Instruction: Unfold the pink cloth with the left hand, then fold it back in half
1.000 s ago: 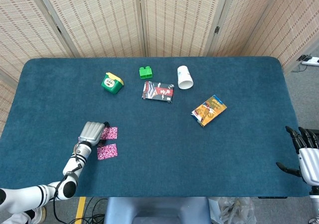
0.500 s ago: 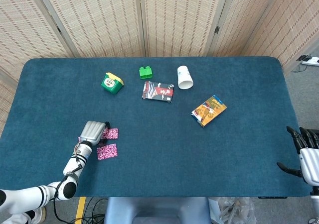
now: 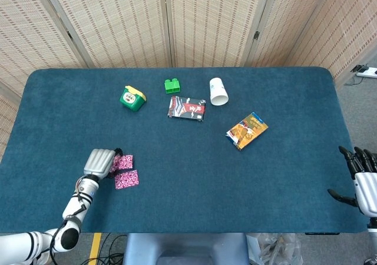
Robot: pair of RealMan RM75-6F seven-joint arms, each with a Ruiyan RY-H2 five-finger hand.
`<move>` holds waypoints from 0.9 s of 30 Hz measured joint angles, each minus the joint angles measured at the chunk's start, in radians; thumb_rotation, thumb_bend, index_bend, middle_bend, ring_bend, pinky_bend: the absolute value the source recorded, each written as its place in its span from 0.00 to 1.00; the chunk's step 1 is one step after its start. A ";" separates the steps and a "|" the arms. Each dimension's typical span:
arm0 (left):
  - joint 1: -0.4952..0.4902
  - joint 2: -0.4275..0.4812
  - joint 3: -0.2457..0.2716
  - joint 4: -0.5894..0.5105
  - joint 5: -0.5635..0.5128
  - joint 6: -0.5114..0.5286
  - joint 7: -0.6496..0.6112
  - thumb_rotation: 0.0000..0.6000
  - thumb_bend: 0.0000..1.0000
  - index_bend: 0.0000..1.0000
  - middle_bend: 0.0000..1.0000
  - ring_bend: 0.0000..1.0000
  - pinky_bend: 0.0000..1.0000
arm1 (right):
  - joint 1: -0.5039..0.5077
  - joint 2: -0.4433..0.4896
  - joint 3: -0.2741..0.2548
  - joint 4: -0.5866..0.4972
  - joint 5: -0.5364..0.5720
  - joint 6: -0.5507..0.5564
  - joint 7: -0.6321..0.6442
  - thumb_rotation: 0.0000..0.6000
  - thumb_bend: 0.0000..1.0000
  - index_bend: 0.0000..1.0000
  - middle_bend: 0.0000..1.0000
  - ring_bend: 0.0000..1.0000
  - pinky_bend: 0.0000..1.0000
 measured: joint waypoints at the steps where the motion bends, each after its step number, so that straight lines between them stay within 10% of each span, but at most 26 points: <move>1: 0.008 0.007 0.004 -0.018 0.003 0.015 0.004 1.00 0.36 0.33 0.98 0.96 1.00 | 0.001 0.006 0.003 -0.003 -0.002 0.003 -0.003 1.00 0.00 0.05 0.19 0.01 0.00; 27: 0.076 -0.067 0.038 -0.107 -0.001 0.104 0.087 1.00 0.36 0.31 0.98 0.96 1.00 | 0.002 0.017 0.002 -0.026 0.001 0.005 -0.014 1.00 0.00 0.05 0.19 0.01 0.00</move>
